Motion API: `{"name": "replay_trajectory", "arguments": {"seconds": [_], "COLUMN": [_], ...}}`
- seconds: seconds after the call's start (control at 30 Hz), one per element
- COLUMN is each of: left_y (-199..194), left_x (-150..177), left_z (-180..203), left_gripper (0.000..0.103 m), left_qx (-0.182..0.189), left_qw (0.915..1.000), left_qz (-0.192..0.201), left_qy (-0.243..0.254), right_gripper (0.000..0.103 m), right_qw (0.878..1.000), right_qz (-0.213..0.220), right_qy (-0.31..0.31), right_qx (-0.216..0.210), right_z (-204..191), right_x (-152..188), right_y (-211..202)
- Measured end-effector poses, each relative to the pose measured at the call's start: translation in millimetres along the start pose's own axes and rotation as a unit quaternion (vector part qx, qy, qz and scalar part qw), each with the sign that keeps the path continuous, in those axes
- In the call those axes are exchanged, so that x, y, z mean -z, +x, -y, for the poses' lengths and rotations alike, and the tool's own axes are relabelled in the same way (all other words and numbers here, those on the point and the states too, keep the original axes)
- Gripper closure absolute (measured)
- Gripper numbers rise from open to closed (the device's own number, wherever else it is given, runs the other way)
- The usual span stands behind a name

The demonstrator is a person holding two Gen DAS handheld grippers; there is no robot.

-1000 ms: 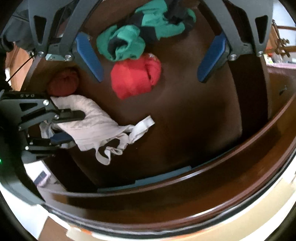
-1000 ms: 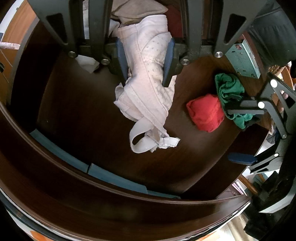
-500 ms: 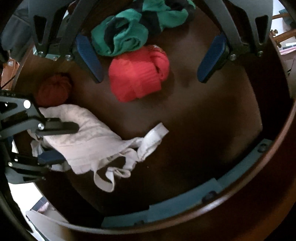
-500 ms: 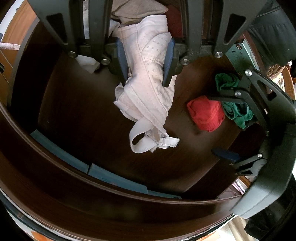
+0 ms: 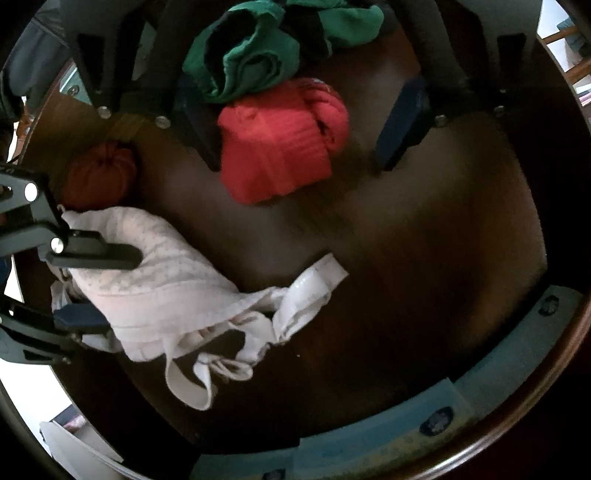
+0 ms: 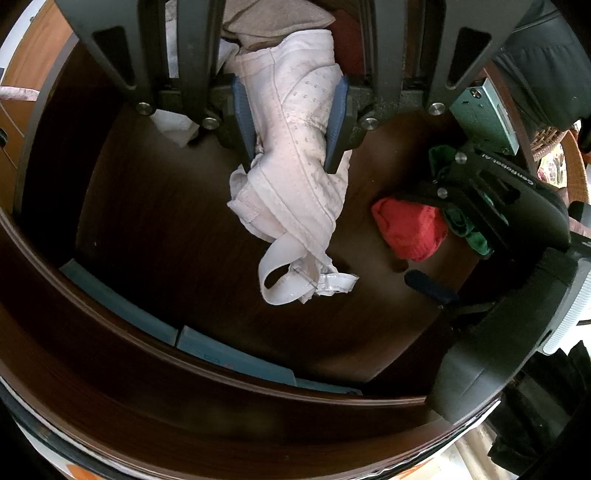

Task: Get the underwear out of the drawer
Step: 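Lower the left gripper onto the red sock and close it, then lift the red sock with the left gripper while the right gripper lifts the white garment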

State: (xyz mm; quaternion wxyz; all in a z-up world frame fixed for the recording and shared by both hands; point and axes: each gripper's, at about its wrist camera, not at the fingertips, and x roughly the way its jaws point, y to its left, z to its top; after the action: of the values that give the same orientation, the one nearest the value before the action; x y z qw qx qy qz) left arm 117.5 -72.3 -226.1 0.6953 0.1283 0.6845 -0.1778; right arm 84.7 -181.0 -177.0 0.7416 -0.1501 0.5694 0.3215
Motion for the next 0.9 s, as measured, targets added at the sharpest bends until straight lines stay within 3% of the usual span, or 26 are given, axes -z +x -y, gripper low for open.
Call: {"name": "replay_trajectory", "arguments": {"seconds": [0.2,0.4,0.63,0.9], "left_y": [-1.9,-8.6,-26.0,-49.4], "left_x": [3.2,4.3,14.2,36.2], "left_z": [5.7,8.9,14.6,15.1], "left_gripper": [0.046,0.058,0.061,0.061], "left_qx": [0.0,0.004,0.001,-0.015], "left_qw": [0.9997,0.999,0.9957,0.9855], "left_qz": [0.016,0.043,0.093,0.168], "left_qy": [0.017,0.012,0.0,-0.016], "right_gripper": [0.065,0.065,0.068,0.072], "right_qw": [1.0,1.0,1.0,0.999], "right_qz": [0.0,0.005,0.017,0.04], "right_qy": [0.0,0.003,0.005,0.002], "right_qx": [0.0,-0.001,-0.001,-0.001], "right_z": [0.3,0.9,3.2,2.2], "right_x": [-0.3,0.1,5.9,11.9], "right_y": [0.3,-0.7,-5.0,-14.9]}}
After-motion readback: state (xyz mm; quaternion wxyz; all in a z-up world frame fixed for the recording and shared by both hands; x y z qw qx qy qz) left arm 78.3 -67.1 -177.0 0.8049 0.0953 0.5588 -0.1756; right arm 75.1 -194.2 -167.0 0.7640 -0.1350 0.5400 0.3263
